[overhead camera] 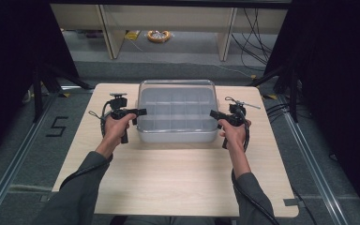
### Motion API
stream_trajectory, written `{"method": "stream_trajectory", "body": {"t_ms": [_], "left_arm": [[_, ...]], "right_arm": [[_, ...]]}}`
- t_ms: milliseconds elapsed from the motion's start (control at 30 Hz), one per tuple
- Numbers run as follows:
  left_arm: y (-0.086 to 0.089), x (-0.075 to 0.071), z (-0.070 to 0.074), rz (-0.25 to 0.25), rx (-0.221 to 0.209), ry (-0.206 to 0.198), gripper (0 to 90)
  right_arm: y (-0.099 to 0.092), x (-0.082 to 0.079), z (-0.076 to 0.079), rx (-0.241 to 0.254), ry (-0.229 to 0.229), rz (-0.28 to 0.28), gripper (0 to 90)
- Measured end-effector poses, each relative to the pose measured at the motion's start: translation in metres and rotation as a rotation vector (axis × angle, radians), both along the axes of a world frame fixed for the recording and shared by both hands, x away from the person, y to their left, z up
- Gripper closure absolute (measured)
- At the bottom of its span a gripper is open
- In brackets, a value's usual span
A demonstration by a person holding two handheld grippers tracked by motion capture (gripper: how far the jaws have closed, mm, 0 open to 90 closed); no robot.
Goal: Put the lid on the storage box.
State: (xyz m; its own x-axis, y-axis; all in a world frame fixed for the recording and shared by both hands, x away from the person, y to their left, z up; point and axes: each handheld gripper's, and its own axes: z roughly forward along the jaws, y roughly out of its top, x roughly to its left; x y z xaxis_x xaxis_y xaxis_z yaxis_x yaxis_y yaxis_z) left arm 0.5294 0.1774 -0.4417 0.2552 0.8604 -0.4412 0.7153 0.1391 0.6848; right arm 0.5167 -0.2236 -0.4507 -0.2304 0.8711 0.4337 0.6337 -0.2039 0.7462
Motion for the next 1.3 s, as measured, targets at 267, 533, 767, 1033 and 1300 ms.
{"method": "stream_trajectory", "body": {"t_ms": [267, 533, 767, 1033, 1300], "left_arm": [[-0.001, -0.002, -0.002, 0.016, 0.036, -0.034, 53.1], [-0.003, -0.003, -0.008, 0.004, 0.097, -0.034, 54.3], [-0.003, -0.004, -0.006, 0.006, 0.101, -0.03, 57.3], [-0.001, -0.004, -0.007, 0.004, 0.076, -0.011, 57.2], [0.001, -0.007, -0.007, -0.009, 0.058, 0.001, 57.1]], "right_arm": [[0.006, 0.0, 0.001, -0.008, 0.006, -0.015, 58.8], [0.006, 0.002, 0.0, -0.033, -0.022, -0.022, 56.2], [0.011, -0.001, 0.004, 0.0, 0.032, -0.035, 55.1], [0.01, 0.0, 0.005, -0.04, 0.013, -0.01, 53.7], [0.009, -0.002, 0.007, -0.096, 0.019, 0.02, 50.2]]}}
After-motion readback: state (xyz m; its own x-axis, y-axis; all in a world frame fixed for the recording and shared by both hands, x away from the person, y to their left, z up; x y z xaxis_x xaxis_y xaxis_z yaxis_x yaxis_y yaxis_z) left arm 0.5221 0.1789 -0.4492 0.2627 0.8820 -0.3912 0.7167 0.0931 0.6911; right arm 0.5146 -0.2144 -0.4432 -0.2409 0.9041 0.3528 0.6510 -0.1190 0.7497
